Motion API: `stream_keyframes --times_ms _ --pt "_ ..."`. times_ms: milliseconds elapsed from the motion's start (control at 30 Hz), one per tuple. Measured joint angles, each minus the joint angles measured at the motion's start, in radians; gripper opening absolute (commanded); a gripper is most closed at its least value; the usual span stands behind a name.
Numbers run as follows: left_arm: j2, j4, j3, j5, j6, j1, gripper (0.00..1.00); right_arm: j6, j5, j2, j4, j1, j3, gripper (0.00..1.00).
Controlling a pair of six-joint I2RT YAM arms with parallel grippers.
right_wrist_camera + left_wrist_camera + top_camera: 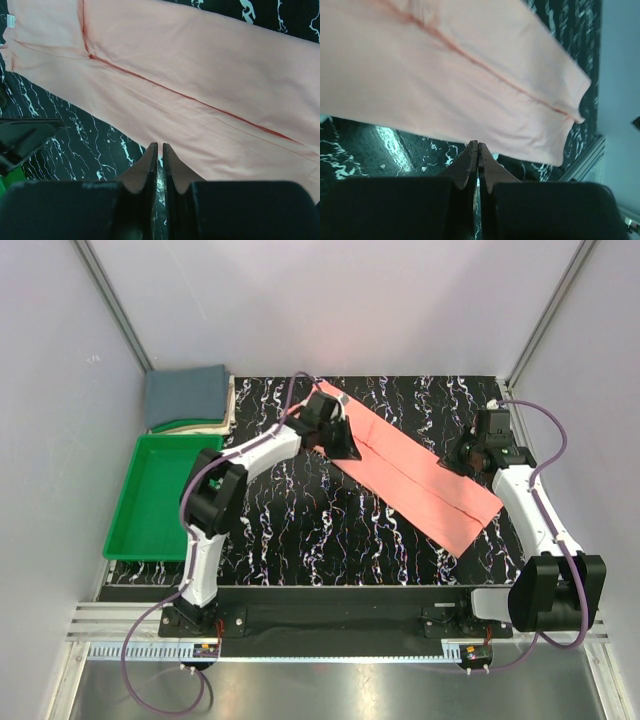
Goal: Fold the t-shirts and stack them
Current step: Fold the tshirt
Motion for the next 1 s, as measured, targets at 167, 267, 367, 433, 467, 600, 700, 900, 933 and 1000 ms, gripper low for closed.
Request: stream_keyframes --times_ms 167,267,367,433,467,600,700,900,933,1000 --pt "0.113 0.008 -0.020 0.004 -0.025 -0.042 0.02 0.006 -0.003 -0.006 -0.001 0.000 -0.024 0.14" --pt "0.174 0.012 -0.030 0.004 -0.038 -0.047 0.02 0.006 -0.018 -0.013 0.000 0.000 -0.024 0.14" --pt "0.184 0.023 -0.032 0.021 -0.053 -0.043 0.02 0.006 -0.024 -0.026 0.000 0.000 -0.024 0.14" --pt "0.184 0.022 -0.034 0.019 -0.051 -0.043 0.02 0.006 -0.024 -0.035 0.000 0.000 -0.024 0.14" --pt "0.180 0.023 -0.038 0.016 -0.050 -0.043 0.03 0.006 -0.024 -0.039 0.000 0.000 -0.024 0.15" --pt "0.141 0.005 -0.080 -0.013 -0.045 -0.044 0.05 0.006 -0.025 -0.050 0.000 0.000 -0.024 0.15" --pt "0.113 -0.040 -0.092 -0.033 -0.043 -0.048 0.07 0.006 -0.027 -0.049 0.000 0.000 -0.024 0.15" --pt "0.109 -0.068 -0.026 -0.042 -0.044 -0.071 0.07 0.006 -0.027 -0.045 0.000 0.000 -0.024 0.15" --pt "0.111 -0.069 -0.004 -0.042 -0.045 -0.082 0.07 0.006 -0.027 -0.045 0.000 0.000 -0.024 0.15" --pt "0.118 -0.064 0.042 -0.041 -0.048 -0.108 0.07 0.006 -0.027 -0.045 0.000 0.000 -0.024 0.15"
